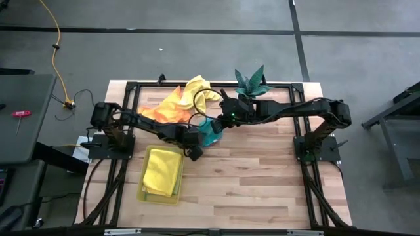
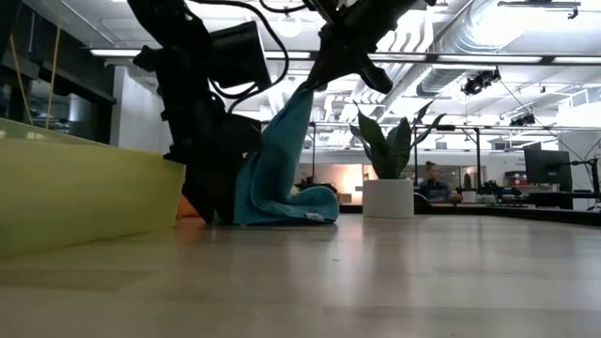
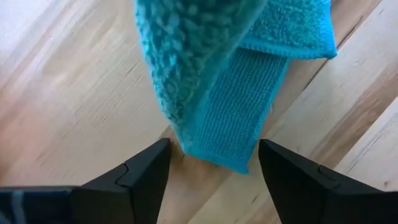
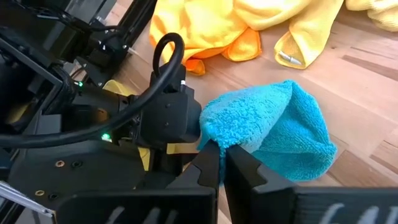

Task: Fold microfiber towels
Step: Fold the blue microfiber cloth

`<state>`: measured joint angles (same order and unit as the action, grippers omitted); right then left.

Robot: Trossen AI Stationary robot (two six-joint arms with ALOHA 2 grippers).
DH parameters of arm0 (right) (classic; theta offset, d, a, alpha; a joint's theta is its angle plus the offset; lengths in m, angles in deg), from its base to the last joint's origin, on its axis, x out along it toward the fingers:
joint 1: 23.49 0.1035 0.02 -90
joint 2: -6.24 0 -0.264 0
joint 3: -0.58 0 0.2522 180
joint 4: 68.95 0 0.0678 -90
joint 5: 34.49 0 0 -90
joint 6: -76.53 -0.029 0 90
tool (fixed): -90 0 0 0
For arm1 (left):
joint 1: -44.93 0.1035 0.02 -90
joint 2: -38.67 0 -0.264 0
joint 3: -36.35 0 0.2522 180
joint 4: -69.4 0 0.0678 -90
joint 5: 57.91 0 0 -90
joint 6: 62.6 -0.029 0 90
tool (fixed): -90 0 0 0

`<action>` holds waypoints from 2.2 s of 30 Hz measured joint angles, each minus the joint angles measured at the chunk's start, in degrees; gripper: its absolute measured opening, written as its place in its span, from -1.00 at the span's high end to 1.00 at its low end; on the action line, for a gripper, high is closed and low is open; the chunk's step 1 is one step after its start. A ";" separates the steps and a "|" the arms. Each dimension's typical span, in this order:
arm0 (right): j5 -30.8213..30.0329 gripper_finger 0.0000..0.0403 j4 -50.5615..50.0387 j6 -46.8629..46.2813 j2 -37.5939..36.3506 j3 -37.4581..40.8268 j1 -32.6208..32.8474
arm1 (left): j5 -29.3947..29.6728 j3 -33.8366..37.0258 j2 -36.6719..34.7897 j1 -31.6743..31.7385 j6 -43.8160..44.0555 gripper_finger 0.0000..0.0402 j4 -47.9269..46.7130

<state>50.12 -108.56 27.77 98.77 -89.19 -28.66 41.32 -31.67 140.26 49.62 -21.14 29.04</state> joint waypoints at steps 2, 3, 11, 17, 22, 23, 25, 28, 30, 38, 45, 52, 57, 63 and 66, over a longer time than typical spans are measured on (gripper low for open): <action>0.00 1.00 0.09 0.15 0.00 0.00 -0.09 | 0.02 0.00 0.02 0.03 -0.02 -0.09 -0.02; 0.00 1.00 0.09 0.19 0.00 0.00 -0.11 | 0.03 0.00 0.02 0.04 -0.04 -0.03 -0.16; 0.00 1.00 0.26 0.28 0.00 0.00 -0.11 | -0.08 0.02 0.08 0.06 -2.33 0.78 -0.31; 0.02 1.00 -0.99 1.70 -1.44 0.00 -0.11 | -1.05 0.17 -3.29 0.23 -5.34 0.93 -2.22; -0.71 1.00 -7.00 4.46 -6.14 0.00 -0.09 | 1.31 0.17 -10.56 2.24 -8.84 0.98 -4.00; -1.09 1.00 -8.57 5.25 -7.38 0.00 -0.09 | 1.43 0.16 -12.34 2.69 -9.54 0.98 -3.96; -1.57 1.00 -12.77 6.80 -10.07 0.00 -0.09 | 1.39 0.13 -16.09 3.71 -11.14 0.99 -3.87; -1.69 1.00 -19.18 8.16 -14.32 -0.02 -0.09 | 1.17 -0.09 -21.22 5.73 -13.66 0.99 -3.79; -1.76 1.00 -22.83 8.77 -17.09 -0.02 -0.10 | 1.27 -1.40 -23.71 6.97 -15.31 0.99 -3.33; -5.16 1.00 -30.78 8.78 -25.08 -0.02 -0.12 | 0.18 -12.07 -26.61 10.77 -24.35 1.00 -8.53; -9.13 1.00 -30.61 12.29 -26.73 -0.02 -4.03 | 1.70 -19.99 -26.37 14.74 -34.85 1.00 -11.81; -9.20 1.00 -31.35 17.32 -26.73 -0.02 -4.59 | 2.47 -25.97 -26.36 17.30 -45.91 1.00 -15.89; -9.89 1.00 -35.16 16.92 -26.52 -0.02 0.13 | 3.62 -23.30 -26.37 14.12 -47.62 1.00 -16.94; -13.21 1.00 -40.13 11.13 -23.12 -0.04 8.44 | 4.93 -14.98 -26.37 7.35 -41.37 1.00 -14.28; -14.51 1.00 -41.45 7.80 -19.73 -0.03 12.66 | 5.27 -9.84 -26.37 4.01 -36.06 1.00 -10.78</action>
<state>35.62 -150.00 35.57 79.04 -89.22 -16.00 46.58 -41.51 113.89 53.63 -57.20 18.26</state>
